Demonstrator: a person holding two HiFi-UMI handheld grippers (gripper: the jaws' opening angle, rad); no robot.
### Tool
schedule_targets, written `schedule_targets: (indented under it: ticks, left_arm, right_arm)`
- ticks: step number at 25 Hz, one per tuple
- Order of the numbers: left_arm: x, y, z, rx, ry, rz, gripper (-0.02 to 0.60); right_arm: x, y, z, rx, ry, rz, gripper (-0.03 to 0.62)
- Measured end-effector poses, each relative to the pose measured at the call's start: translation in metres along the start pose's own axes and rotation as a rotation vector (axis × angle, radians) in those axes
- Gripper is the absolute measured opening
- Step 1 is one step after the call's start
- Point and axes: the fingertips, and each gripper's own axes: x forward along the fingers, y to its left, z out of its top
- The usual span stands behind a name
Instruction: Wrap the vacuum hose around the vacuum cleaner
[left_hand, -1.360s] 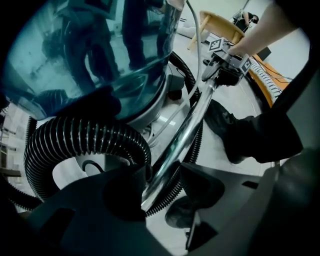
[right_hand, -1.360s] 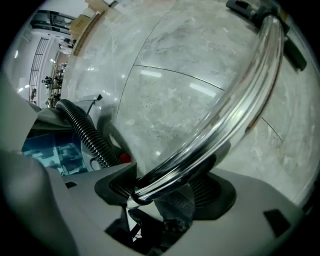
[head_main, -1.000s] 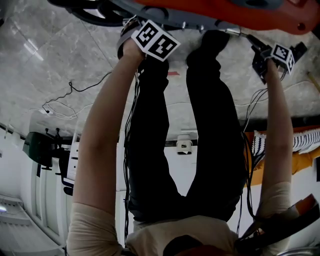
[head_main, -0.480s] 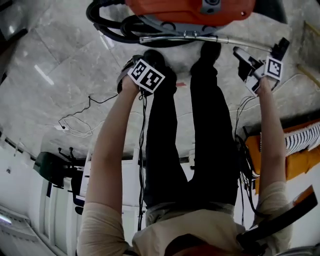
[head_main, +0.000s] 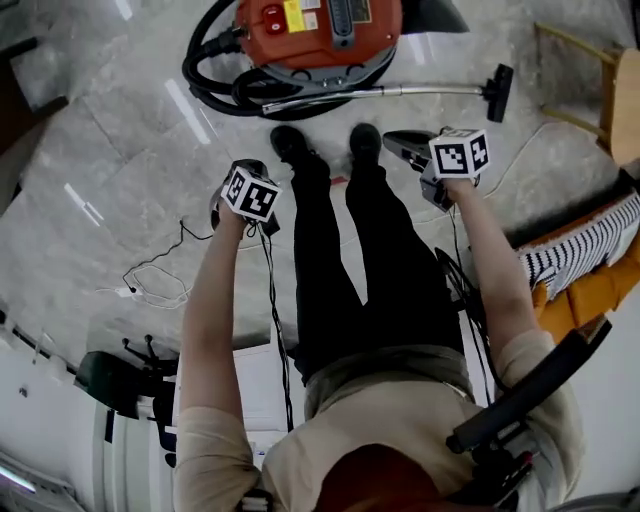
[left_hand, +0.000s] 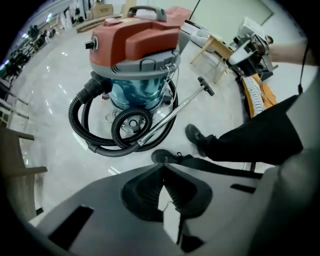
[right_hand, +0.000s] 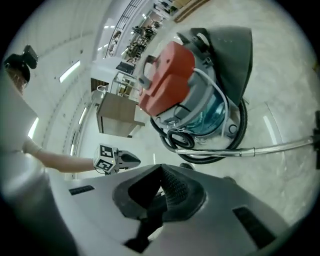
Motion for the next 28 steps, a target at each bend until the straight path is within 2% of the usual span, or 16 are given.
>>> schedule_targets:
  ticks: [2,4,7,10,12,16,22,25,28]
  left_arm:
    - [-0.02,-0.017,0.005,-0.062,-0.039,-0.019,0.005]
    - [-0.049,-0.039,0.01,-0.08,-0.072,-0.027,0.005]
    - [-0.094,-0.078,0.03,-0.053,-0.13,-0.029,0.005]
    - [-0.141,-0.119,0.049,-0.008,-0.176,-0.042,0.005]
    - [-0.173,-0.131,0.069,0.011,-0.224,-0.026,0.005]
    - [-0.237,-0.146,0.104,-0.013,-0.337,0.02,0.005]
    - [-0.305,-0.159,0.106,0.024,-0.398,0.111,0.005]
    - [-0.328,-0.164,0.106,-0.065,-0.46,0.147,0.005]
    - [-0.36,-0.162,0.107,-0.174,-0.546,0.189,0.005]
  right_arm:
    - [-0.01,0.022,0.008,-0.029,-0.016,0.013,0.005]
    - [-0.021,0.049,0.019,-0.052,-0.049,0.043,0.005]
    - [-0.045,0.09,0.032,-0.123,-0.081,0.084,0.003]
    - [-0.069,0.139,0.026,-0.174,-0.074,0.131,0.003]
    - [-0.086,0.169,0.032,-0.183,-0.08,0.177,0.003]
    - [-0.126,0.22,0.04,-0.258,-0.078,0.229,0.003]
    - [-0.17,0.274,0.028,-0.394,-0.045,0.232,0.005]
    - [-0.195,0.285,0.026,-0.425,-0.048,0.213,0.003]
    - [-0.222,0.301,0.031,-0.402,-0.089,0.207,0.003]
